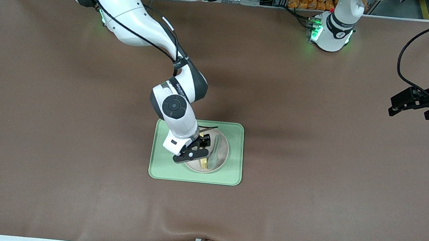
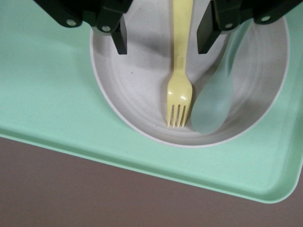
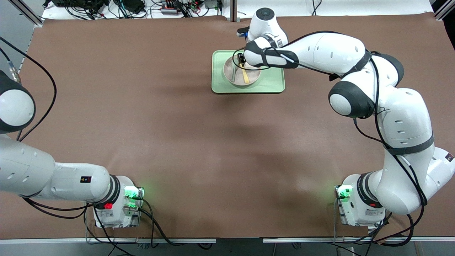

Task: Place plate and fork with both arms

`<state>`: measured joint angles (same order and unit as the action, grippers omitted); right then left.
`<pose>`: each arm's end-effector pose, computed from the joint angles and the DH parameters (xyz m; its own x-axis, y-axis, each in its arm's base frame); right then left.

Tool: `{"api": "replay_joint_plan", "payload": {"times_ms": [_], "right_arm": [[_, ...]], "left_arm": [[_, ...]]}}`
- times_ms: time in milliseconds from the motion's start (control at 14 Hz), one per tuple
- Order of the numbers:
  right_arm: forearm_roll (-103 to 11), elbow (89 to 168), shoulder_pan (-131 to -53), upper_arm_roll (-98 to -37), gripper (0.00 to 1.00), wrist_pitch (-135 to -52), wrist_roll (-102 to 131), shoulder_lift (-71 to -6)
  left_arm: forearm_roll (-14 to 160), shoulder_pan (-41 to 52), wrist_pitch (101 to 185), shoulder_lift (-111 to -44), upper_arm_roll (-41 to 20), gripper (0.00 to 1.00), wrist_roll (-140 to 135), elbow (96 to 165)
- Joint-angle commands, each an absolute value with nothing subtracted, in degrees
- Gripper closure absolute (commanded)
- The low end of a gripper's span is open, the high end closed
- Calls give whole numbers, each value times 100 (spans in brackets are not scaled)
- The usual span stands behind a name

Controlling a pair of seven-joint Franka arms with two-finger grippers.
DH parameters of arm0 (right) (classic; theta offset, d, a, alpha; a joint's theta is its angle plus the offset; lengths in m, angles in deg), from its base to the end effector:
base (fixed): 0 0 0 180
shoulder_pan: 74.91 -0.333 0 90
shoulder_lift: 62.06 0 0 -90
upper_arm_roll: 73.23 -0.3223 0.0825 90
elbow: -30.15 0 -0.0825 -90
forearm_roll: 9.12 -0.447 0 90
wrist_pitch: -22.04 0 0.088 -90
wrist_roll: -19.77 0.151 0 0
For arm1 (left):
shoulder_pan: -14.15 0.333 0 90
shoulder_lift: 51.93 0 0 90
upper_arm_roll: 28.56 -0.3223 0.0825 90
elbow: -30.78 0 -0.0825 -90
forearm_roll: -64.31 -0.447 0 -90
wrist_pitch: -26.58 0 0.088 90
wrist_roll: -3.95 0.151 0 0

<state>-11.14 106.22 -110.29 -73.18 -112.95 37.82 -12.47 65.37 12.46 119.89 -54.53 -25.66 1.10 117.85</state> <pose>0.6692 0.4764 0.1508 0.9527 0.2671 0.1452 0.2800 -0.9569 -0.0767 0.6387 -0.0534 0.5913 0.9976 -0.0290 0.0624 -0.0305 -0.9992 0.0239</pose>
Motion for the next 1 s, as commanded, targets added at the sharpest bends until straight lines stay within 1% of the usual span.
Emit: {"api": "replay_joint_plan", "payload": {"times_ms": [0,214,286,429,643,929], "right_arm": [[-991,10450,-11112,-7253,33,-11287,3964,-1109],[-939,10442,-11121,-7253,33,-11287,3964,-1021],[-886,10442,-11121,-7253,34,-11287,3964,-1012],[-877,10442,-11121,-7253,38,-11287,3964,-969],[-860,10442,-11138,-7253,41,-11331,3964,-942],[-851,10442,-11173,-7253,42,-11340,3972,-942]], "left_arm": [[6370,1335,11580,-5316,-2460,0,412,11665],[6378,1335,11141,-5272,-2478,0,536,11568],[6378,1327,11035,-5132,-2522,0,545,11568],[6378,1327,11025,-5070,-2522,0,527,11577],[6378,1371,10990,-5035,-2478,0,448,11585],[6378,1379,10990,-4947,-2522,0,448,11585]]}}
